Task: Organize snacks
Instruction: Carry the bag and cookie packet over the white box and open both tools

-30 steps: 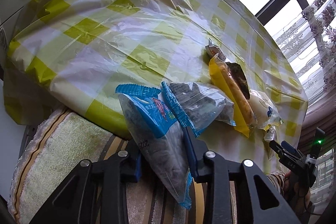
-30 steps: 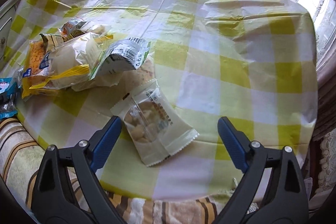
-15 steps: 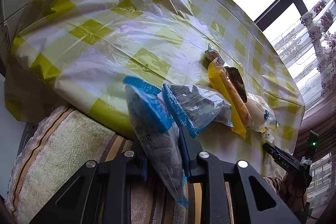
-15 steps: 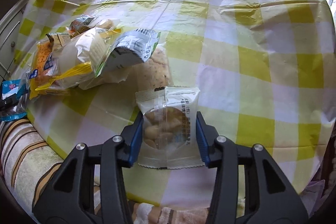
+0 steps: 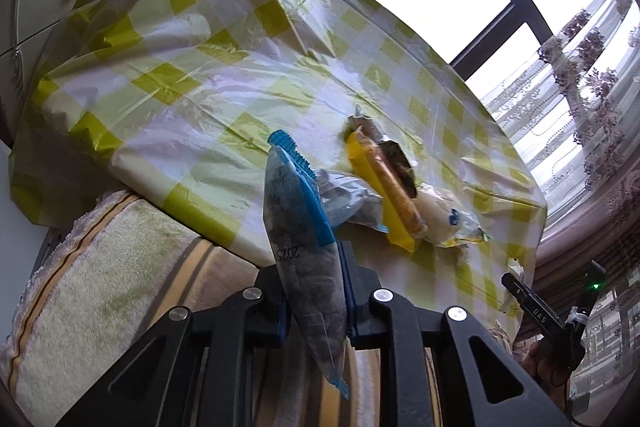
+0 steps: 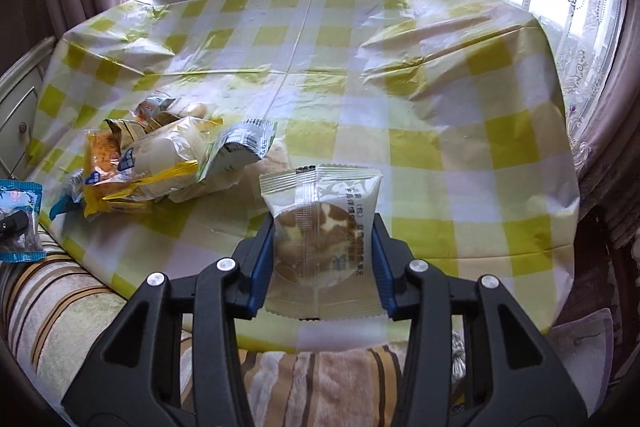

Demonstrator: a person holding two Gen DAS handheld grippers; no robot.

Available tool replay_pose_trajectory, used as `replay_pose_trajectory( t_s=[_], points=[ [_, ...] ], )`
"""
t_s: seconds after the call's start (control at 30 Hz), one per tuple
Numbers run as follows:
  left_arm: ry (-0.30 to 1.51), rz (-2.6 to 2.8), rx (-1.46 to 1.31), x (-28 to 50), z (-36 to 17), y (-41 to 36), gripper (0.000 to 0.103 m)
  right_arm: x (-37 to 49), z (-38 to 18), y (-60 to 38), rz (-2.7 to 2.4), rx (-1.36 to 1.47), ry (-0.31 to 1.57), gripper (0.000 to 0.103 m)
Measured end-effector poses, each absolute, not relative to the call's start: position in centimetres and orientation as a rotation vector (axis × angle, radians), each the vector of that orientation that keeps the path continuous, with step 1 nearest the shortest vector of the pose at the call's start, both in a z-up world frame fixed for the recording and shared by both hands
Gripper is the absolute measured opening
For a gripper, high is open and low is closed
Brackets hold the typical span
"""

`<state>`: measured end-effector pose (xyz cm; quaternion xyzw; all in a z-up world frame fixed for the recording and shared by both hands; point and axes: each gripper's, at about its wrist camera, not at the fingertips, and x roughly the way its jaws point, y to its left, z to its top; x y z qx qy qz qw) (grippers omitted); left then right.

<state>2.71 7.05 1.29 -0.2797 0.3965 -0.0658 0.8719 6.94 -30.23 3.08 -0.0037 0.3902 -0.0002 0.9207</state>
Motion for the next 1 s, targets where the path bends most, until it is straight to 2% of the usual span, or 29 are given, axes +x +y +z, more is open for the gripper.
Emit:
replay_pose_trajectory(
  t_s=[0.33, 1.0],
  points=[
    [0.814, -0.294, -0.546, 1.8, 3.0, 1.7, 0.021, 1.9, 4.1, -32.6, -0.059, 0.054, 0.772, 0.047],
    [0.926, -0.867, -0.36, 0.9, 4.6, -18.7, 0.021, -9.0, 1.2, -42.7, -0.283, 0.186, 0.88, 0.048]
  ],
)
